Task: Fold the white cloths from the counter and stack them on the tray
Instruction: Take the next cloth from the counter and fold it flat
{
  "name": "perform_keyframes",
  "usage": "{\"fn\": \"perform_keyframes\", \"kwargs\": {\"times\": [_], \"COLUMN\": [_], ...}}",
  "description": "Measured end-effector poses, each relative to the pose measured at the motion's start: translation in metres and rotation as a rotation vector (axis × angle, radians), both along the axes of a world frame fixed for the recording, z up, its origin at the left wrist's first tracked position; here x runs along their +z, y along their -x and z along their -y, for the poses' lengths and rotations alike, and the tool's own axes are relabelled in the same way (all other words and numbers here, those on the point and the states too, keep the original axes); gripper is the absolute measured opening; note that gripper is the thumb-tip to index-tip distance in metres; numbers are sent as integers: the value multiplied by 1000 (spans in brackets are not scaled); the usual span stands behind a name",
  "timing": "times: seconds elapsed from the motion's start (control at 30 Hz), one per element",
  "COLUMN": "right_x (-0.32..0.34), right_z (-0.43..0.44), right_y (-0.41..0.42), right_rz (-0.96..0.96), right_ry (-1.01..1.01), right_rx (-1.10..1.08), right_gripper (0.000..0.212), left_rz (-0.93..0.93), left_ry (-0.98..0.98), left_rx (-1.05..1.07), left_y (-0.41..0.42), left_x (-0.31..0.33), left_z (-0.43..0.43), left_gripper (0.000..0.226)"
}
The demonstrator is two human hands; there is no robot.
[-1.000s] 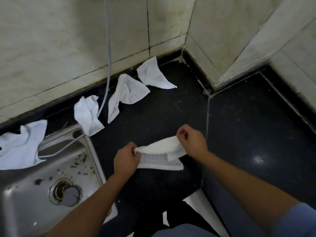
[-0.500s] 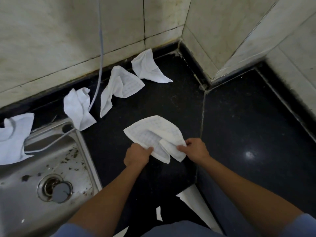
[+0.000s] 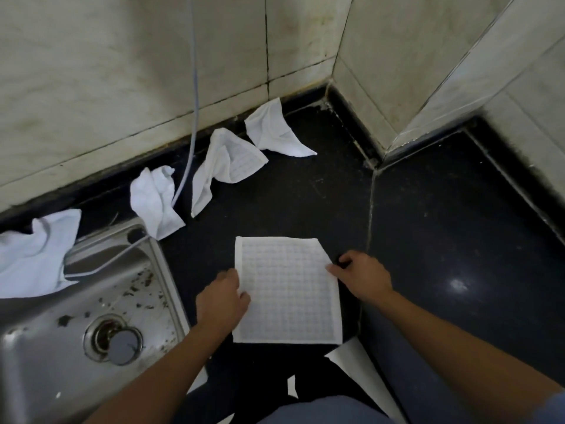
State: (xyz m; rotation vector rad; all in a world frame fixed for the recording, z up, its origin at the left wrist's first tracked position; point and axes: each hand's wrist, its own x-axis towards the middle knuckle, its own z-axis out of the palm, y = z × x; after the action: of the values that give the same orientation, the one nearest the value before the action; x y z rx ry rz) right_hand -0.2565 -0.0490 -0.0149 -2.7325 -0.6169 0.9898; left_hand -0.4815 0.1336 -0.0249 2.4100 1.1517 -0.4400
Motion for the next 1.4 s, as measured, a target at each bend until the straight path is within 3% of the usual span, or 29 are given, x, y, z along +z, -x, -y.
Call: {"fn": "perform_keyframes", "kwargs": {"times": [0.07, 0.17, 0.33, 0.5, 0.63, 0.8, 0.83, 0.9, 1.03, 1.17, 1.27, 1.4], "right_x": [-1, -2, 10, -3, 13, 7, 1, -1, -2, 5, 7, 13], "right_z": [-24, -52, -71, -60, -43, 5, 12, 19, 29, 35, 41, 47], "right_y": [0, 5, 1, -8, 4, 50, 55, 58, 46, 42, 39, 32], "right_rz": [17, 6, 267, 290, 285, 146, 161, 192, 329, 389, 295, -11], "right_ry": [-13, -18, -262, -108, -318, 174, 194, 211, -52, -228, -198, -96], "right_rx": [42, 118, 94, 218, 389, 903, 913, 934, 792, 697, 729, 630], "right_gripper": [50, 33, 16, 28, 14, 34, 36, 36, 17, 16, 13, 13], "left_rz": [88, 88, 81, 111, 209, 208, 194, 135, 94, 139, 101, -63], "left_ry": [-26, -31, -67, -83, -79, 54, 78, 120, 82, 44, 94, 420], "left_rx": [-108, -208, -198, -195, -309, -480, -481, -488, -515, -473, -431, -419], "left_y": [2, 3, 2, 1, 6, 8, 8, 7, 7, 6, 7, 8], "left_x": [-6, -15, -17, -16, -11, -13, -15, -15, -17, -21, -18, -2], "left_z": [6, 13, 14, 12, 16, 39, 44, 52, 62, 66, 58, 31], "left_gripper": [23, 28, 29, 28, 24, 10, 5, 22, 47, 21, 15, 9]}}
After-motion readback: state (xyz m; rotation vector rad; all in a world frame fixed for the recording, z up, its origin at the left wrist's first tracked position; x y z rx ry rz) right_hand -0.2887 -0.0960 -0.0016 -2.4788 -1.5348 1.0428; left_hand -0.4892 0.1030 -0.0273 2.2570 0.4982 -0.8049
